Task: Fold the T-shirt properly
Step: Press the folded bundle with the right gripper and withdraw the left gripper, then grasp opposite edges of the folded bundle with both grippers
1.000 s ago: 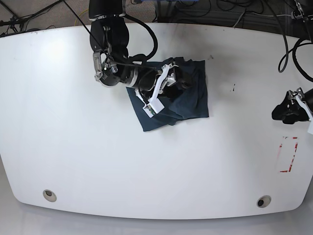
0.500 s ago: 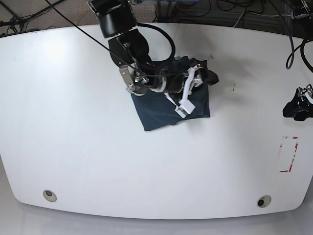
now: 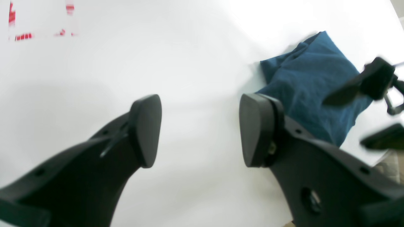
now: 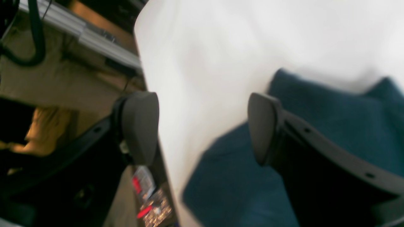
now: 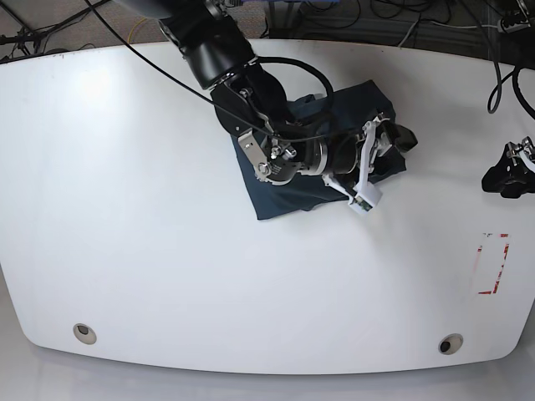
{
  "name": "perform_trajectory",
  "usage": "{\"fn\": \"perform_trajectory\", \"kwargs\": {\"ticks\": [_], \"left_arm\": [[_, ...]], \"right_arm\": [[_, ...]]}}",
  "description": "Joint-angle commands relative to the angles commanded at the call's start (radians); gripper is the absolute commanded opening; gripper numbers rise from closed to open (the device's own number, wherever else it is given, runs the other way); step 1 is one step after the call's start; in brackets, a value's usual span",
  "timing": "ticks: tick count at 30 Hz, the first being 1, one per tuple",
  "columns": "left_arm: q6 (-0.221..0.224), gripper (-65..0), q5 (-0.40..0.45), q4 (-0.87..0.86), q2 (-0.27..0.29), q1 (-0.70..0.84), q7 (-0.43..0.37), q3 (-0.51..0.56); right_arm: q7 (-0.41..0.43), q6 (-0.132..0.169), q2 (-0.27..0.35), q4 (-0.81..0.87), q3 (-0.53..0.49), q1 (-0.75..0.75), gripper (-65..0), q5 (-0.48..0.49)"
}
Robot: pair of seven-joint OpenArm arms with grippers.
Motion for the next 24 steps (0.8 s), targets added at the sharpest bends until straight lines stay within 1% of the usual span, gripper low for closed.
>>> {"fn": "perform_trajectory", "kwargs": {"ticks": [3, 5, 7, 8, 10, 11, 12, 13, 14, 16, 18, 20, 22, 23, 24], "left_arm": [[0.0, -28.5, 0.0, 0.0, 0.002, -0.003, -0.002, 0.054], [0.0, -28.5, 0.0, 0.003, 0.011, -0.011, -0.003, 0.097], [0.0, -28.5, 0.0, 0.028, 0.035, -0.029, -0.005, 0.129], [0.0, -28.5, 0.005, 0.061, 0.058, -0.04, -0.005, 0.158], [0.0, -28.5, 0.031, 0.101, 0.08, -0.043, -0.002, 0.189], [0.0, -28.5, 0.058, 0.135, 0.094, -0.043, -0.002, 0.212], [0.0, -28.5, 0.1, 0.17, 0.12, -0.048, -0.002, 0.236], [0.0, -28.5, 0.123, 0.189, 0.138, -0.051, -0.002, 0.245], [0.0, -28.5, 0.167, 0.221, 0.181, -0.052, 0.0, 0.259], [0.0, -28.5, 0.219, 0.264, 0.226, -0.051, 0.002, 0.265], [0.0, -28.5, 0.298, 0.35, 0.292, -0.043, 0.002, 0.275], [0.0, -28.5, 0.387, 0.42, 0.345, -0.028, 0.002, 0.304], [0.004, -30.3, 0.485, 0.459, 0.382, -0.008, -0.005, 0.341], [0.016, -31.7, 0.517, 0.468, 0.396, -0.006, -0.005, 0.356], [0.041, -35.8, 0.592, 0.486, 0.437, -0.009, -0.006, 0.391]], "right_arm": [[0.005, -0.002, 0.058, 0.028, 0.003, 0.0, -22.8, 0.0], [0.005, -0.002, 0.095, 0.054, 0.025, 0.0, -22.8, 0.0], [0.005, -0.002, 0.121, 0.084, 0.057, -0.005, -22.8, 0.0], [0.005, -0.002, 0.144, 0.114, 0.086, -0.023, -22.8, 0.0], [0.005, -0.002, 0.17, 0.15, 0.137, -0.049, -22.8, 0.0], [0.005, -0.002, 0.183, 0.169, 0.17, -0.061, -22.8, 0.0], [0.005, -0.002, 0.196, 0.183, 0.207, -0.071, -22.8, 0.0], [0.005, -0.002, 0.204, 0.186, 0.226, -0.072, -22.8, 0.0], [0.003, 0.0, 0.219, 0.189, 0.25, -0.072, -22.8, 0.0], [0.002, 0.002, 0.244, 0.189, 0.267, -0.071, -23.0, 0.0], [0.002, 0.002, 0.272, 0.189, 0.273, -0.074, -24.4, 0.0], [0.003, 0.003, 0.293, 0.187, 0.273, -0.077, -29.5, 0.002], [0.006, 0.003, 0.299, 0.175, 0.273, -0.071, -36.0, -0.006], [0.008, 0.003, 0.299, 0.163, 0.273, -0.069, -38.0, -0.008], [0.011, 0.006, 0.301, 0.135, 0.273, -0.061, -42.6, -0.012]]}}
